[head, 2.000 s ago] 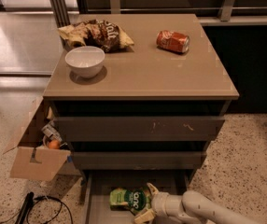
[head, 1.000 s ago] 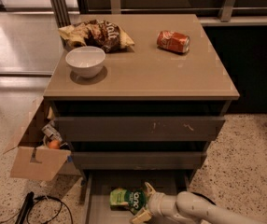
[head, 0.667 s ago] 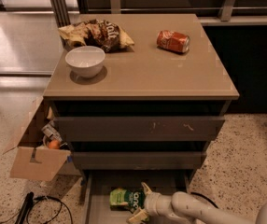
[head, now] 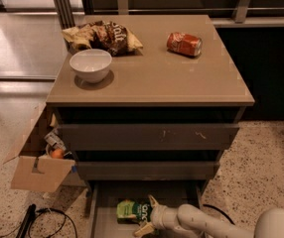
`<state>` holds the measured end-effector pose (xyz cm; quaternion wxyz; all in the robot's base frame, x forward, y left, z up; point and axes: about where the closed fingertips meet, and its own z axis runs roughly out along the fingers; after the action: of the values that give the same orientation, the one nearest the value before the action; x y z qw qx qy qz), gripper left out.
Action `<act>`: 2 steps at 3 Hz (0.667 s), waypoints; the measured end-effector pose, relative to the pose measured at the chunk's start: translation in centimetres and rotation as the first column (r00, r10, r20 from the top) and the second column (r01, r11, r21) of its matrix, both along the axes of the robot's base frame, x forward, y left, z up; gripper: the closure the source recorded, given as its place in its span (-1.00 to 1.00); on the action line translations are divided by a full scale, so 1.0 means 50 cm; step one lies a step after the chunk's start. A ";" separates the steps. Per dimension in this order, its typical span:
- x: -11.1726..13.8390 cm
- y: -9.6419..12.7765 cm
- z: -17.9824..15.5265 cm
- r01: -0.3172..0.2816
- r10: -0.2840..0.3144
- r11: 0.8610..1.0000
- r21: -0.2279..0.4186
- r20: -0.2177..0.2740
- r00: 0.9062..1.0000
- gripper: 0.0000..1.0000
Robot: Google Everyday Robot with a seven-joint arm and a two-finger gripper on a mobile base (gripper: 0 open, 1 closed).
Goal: Pick green rice chip bag from bottom drawer and place on counter
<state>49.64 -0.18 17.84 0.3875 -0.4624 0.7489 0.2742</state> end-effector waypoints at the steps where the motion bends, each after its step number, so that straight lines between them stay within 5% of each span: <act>1: 0.006 0.002 -0.038 -0.005 0.005 0.999 -0.034 0.001 1.000 -1.00; 2: 0.004 0.002 -0.073 -0.008 0.007 0.998 -0.056 -0.014 1.000 -1.00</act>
Offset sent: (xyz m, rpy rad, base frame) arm 0.0035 -0.0031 -0.0567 -0.0880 0.0288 0.0066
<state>49.86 -0.08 14.20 0.3682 -0.4741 0.7571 0.2576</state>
